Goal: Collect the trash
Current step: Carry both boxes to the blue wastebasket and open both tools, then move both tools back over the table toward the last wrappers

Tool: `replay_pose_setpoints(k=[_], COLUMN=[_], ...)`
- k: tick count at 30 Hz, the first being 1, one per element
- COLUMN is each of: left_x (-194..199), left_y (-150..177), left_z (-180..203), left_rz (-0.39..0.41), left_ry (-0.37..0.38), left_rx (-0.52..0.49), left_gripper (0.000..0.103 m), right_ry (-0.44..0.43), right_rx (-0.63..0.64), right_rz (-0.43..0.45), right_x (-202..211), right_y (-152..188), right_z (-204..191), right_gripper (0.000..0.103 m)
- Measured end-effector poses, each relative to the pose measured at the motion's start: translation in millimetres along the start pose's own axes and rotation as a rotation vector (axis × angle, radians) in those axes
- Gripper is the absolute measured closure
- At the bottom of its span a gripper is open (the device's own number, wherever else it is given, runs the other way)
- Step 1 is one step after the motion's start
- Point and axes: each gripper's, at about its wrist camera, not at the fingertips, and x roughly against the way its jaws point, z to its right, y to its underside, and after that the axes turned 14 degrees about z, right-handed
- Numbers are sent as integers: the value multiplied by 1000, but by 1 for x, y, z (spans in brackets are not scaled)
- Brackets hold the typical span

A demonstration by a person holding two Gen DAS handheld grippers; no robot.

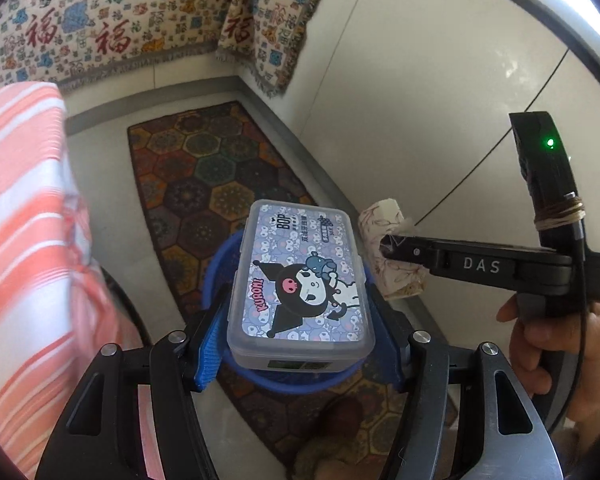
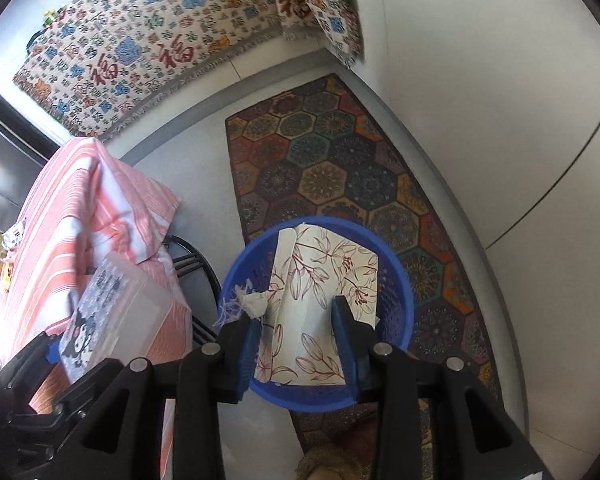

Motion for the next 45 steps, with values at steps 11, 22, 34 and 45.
replay_pose_setpoints(k=[11,22,34,45], left_x=[-55,29,200,255], left_y=[19,6,38,91], left_z=[4,7,-82,-250], left_rz=[-73,38,166,135], left_ry=[-7,-40,-247,-522], left_rx=[-10,-17,33,155], left_gripper=[21,18,9,9], right_ry=[-36,14,28,-310], right_rx=[-138,-69,255,436], right_rz=[-27,82,387,352], right_x=[-34,-9,60,54], right_y=[-2,-16,-18,54], right_z=[40,20,-105,-288], right_gripper=[51,51,49,43])
